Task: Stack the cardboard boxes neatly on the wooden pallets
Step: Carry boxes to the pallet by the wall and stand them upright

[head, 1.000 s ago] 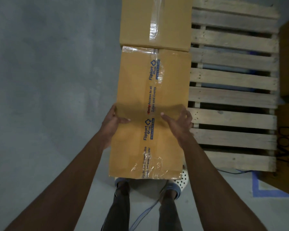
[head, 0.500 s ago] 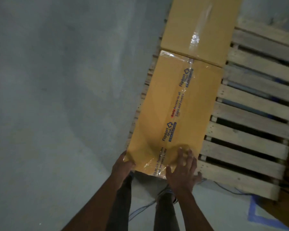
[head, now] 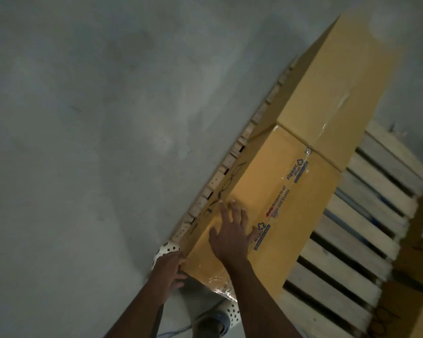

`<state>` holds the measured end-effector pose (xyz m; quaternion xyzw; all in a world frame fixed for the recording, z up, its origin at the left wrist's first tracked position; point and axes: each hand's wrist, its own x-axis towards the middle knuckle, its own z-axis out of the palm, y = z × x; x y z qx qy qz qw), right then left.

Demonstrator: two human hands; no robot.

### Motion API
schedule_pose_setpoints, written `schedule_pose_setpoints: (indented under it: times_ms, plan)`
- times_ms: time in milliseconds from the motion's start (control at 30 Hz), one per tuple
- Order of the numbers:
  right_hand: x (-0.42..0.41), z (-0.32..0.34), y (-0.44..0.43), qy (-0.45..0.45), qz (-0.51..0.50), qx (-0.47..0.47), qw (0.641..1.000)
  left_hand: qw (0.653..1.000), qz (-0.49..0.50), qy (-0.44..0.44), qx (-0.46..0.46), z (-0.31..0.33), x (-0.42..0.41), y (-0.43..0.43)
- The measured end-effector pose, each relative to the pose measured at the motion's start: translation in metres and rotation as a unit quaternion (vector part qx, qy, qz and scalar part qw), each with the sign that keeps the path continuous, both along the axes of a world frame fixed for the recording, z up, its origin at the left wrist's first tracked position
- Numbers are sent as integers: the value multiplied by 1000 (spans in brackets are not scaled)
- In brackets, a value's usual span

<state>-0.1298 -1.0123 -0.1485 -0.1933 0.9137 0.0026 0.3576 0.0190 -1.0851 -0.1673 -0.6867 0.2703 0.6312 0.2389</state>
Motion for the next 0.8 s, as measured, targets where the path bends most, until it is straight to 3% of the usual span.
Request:
schedule_pose_setpoints:
  times_ms: [167, 300, 400, 500, 567, 633, 733, 800]
  plan:
    - [0, -5, -21, -62, -17, -5, 998, 985, 164, 20, 47, -7, 16, -1]
    - [2, -12, -17, -88, -36, -34, 995, 976, 208, 26, 53, -9, 22, -1]
    - [7, -15, -1, -35, -87, -85, 992, 982, 182, 28, 49, -8, 18, 0]
    - [24, -14, 28, 61, -237, -83, 966, 989, 137, 33, 40, -3, 10, 3]
    - [38, -16, 52, 89, -366, -33, 926, 992, 118, 37, 36, -3, 5, 4]
    - [50, -18, 81, 85, -496, 35, 863, 993, 107, 30, 33, -4, 6, 6]
    - [64, -22, 128, 57, -662, 86, 742, 995, 103, 12, 16, -5, 14, 8]
    - [81, -24, 160, -1, -753, 68, 654, 995, 102, 4, 5, -1, 22, 13]
